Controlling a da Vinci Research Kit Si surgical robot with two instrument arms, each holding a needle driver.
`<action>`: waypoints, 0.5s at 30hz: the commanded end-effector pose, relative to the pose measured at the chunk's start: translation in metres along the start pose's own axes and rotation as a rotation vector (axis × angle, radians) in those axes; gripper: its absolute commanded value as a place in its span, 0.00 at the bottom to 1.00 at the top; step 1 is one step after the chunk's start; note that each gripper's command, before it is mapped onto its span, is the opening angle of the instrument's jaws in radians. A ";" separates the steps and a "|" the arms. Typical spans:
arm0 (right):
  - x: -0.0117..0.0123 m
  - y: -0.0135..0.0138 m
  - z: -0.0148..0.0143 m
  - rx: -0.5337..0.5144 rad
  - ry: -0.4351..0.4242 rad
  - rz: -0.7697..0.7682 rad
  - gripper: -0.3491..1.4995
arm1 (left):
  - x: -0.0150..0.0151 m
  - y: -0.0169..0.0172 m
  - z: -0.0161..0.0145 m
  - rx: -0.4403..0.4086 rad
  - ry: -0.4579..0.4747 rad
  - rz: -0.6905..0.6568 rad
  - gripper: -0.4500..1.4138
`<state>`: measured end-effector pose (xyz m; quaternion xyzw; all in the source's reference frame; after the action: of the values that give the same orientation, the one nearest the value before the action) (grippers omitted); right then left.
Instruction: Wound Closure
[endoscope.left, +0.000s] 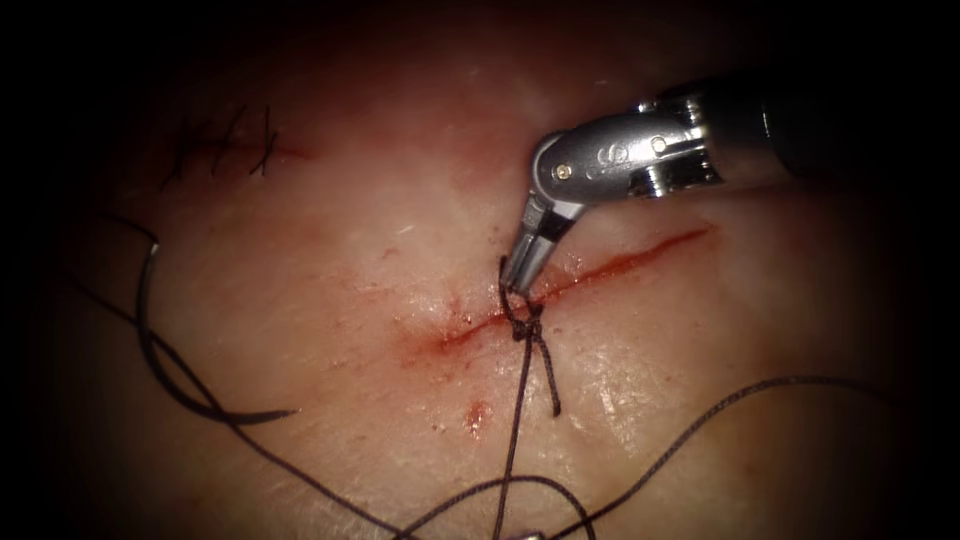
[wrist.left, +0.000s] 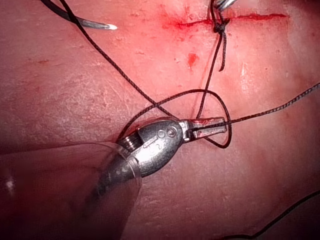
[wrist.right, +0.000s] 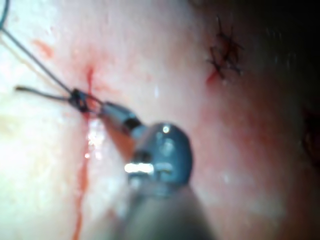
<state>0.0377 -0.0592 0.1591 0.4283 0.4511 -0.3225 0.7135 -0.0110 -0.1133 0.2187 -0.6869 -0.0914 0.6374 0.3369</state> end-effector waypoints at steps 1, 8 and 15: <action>0.0001 0.0012 0.0008 -0.013 0.003 0.024 0.00 | -0.0009 0.0013 0.0004 -0.003 0.000 -0.005 0.00; -0.0003 0.0025 0.0017 -0.073 0.007 0.118 0.00 | -0.0014 0.0032 0.0021 -0.018 0.000 -0.023 0.00; -0.0018 0.0031 0.0026 -0.131 0.004 0.186 0.00 | -0.0039 0.0058 0.0042 -0.041 -0.002 -0.055 0.00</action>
<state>0.0400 -0.0596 0.1618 0.4194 0.4312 -0.2215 0.7675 -0.0168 -0.1173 0.2184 -0.6913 -0.1224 0.6270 0.3376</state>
